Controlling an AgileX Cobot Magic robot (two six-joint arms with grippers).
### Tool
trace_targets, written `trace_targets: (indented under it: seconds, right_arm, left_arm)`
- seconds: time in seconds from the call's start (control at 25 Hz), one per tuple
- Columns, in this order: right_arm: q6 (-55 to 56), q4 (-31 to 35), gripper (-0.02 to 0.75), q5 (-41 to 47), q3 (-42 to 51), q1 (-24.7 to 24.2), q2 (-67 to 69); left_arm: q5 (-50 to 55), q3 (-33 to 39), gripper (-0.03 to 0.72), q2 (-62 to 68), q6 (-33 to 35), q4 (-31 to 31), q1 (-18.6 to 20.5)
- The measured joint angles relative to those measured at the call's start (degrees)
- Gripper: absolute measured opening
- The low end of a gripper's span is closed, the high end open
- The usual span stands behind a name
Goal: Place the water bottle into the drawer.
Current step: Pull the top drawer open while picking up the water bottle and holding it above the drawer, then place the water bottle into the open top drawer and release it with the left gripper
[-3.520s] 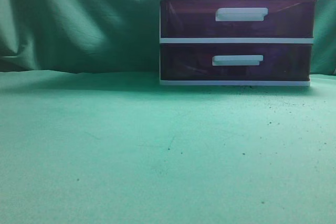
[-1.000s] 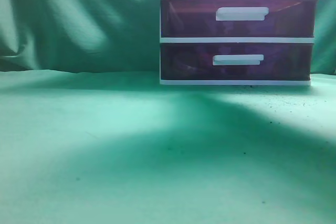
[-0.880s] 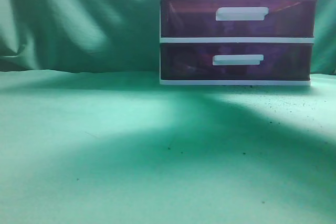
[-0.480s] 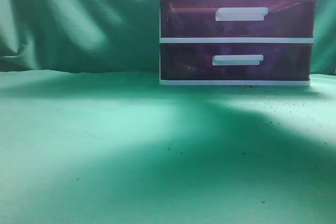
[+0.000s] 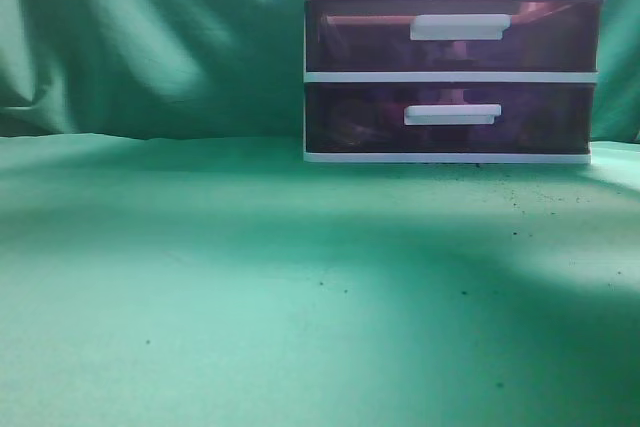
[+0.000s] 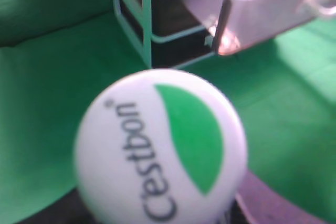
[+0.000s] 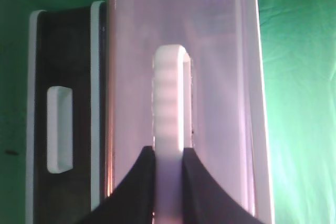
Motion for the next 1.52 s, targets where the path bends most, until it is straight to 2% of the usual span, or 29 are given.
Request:
trace_targets:
  seconds: [0.12,0.2,0.36,0.44,0.6,0.8,1.12,1.36,1.52]
  right_arm:
    - [0.0,0.1,0.104,-0.4,1.2,0.0,-0.5]
    - [0.1,0.1,0.104,-0.5,1.3,0.0,-0.5]
    - [0.1,0.1,0.104,-0.6,1.3,0.0,-0.5]
    - [0.1,0.1,0.104,-0.6,1.4,0.0,-0.5]
    - [0.1,0.3,0.104,-0.6,1.4,0.0,-0.5]
    - [0.1,0.4,0.104,-0.3,1.4,0.2,-0.5]
    - [0.3,0.4,0.104,-0.2,1.4,0.2,-0.5]
    - [0.5,0.4,0.104,0.0,1.5,0.3,-0.5]
    - [0.6,0.4,0.104,0.0,1.5,0.3,-0.5]
  left_arm:
    - [-3.4,0.0,0.258,0.0,1.7,-4.9,0.0]
    - [-4.2,-1.3,0.258,0.7,7.7,-10.6,0.0]
    - [-4.9,-9.6,0.258,5.0,21.5,-23.7,-2.0]
    - [-5.1,-15.8,0.258,8.8,25.3,-26.5,-4.1]
    - [-5.5,-28.0,0.258,17.7,27.2,-28.9,-7.5]
    - [-4.6,-37.4,0.258,28.5,27.7,-29.1,-9.5]
    - [-4.4,-39.4,0.258,41.6,29.2,-27.1,-9.5]
    - [-5.1,-39.6,0.258,44.4,30.7,-27.3,-9.6]
    - [-5.8,-39.9,0.425,46.1,30.9,-28.9,-9.7]
